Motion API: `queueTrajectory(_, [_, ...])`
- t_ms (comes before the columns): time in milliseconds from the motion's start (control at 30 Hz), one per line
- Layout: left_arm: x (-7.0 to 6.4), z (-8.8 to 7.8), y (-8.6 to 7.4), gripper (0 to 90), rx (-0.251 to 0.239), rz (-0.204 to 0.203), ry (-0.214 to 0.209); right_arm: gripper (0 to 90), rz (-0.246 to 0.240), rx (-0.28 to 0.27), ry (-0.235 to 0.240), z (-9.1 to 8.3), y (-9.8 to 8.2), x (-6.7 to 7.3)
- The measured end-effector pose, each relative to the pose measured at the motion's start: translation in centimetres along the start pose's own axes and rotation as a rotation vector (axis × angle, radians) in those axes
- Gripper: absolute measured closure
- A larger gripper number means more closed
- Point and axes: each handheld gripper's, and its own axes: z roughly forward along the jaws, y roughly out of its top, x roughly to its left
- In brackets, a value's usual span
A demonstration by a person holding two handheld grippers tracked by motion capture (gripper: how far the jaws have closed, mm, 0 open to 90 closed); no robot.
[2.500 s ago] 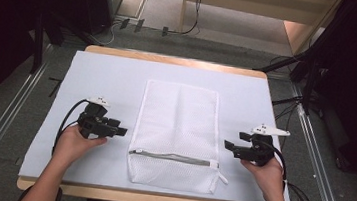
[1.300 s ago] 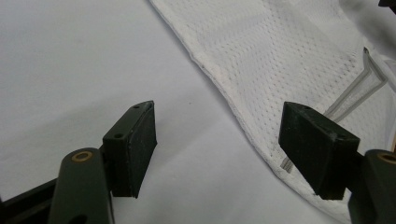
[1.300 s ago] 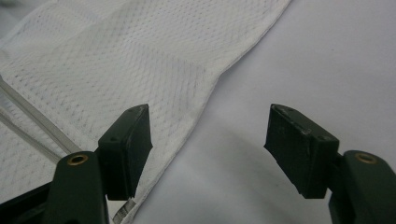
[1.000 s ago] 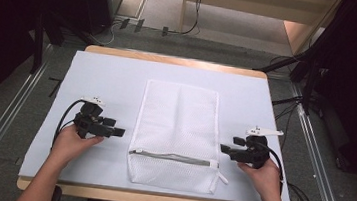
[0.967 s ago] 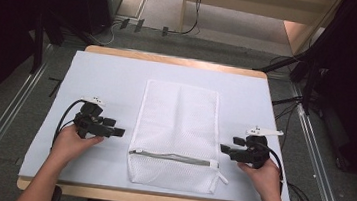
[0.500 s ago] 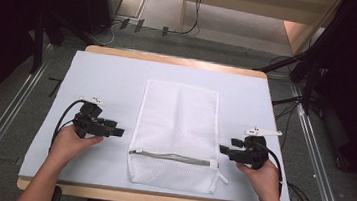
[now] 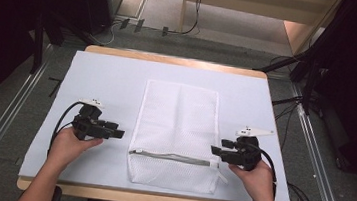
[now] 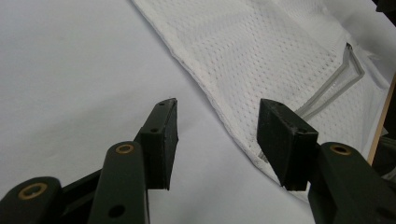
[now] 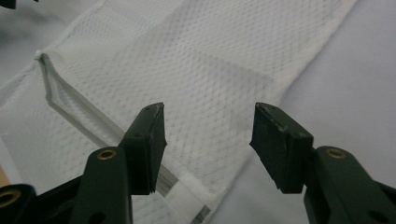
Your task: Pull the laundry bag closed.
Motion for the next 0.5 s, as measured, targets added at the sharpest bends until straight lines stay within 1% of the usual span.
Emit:
queueTrajectory(67, [0.0, 0.0, 0.0, 49.1, -0.001, 0.0, -0.001, 47.3, -0.006, 0.0, 0.009, 0.2, 0.2, 0.4])
queueTrajectory(133, [-0.1, 0.1, 0.0, 49.1, -0.008, -0.006, -0.013, 47.6, -0.016, -0.004, 0.014, 0.4, 0.3, 0.8])
queueTrajectory(267, [-0.4, 0.3, 0.0, 50.3, -0.003, 0.01, -0.015, 50.2, -0.031, 0.011, 0.035, 0.9, 0.6, 1.8])
queueTrajectory(367, [-0.5, 0.4, -0.2, 51.6, -0.001, 0.025, -0.024, 54.2, -0.035, 0.012, 0.05, 1.3, 0.9, 2.5])
queueTrajectory(433, [-0.4, 0.5, -0.3, 55.0, -0.005, 0.013, -0.019, 56.0, -0.025, 0.017, 0.06, 1.5, 1.2, 3.0])
queueTrajectory(500, [-0.3, 0.5, -0.4, 58.3, -0.006, 0.006, -0.02, 57.5, -0.028, 0.02, 0.074, 1.7, 1.4, 3.4])
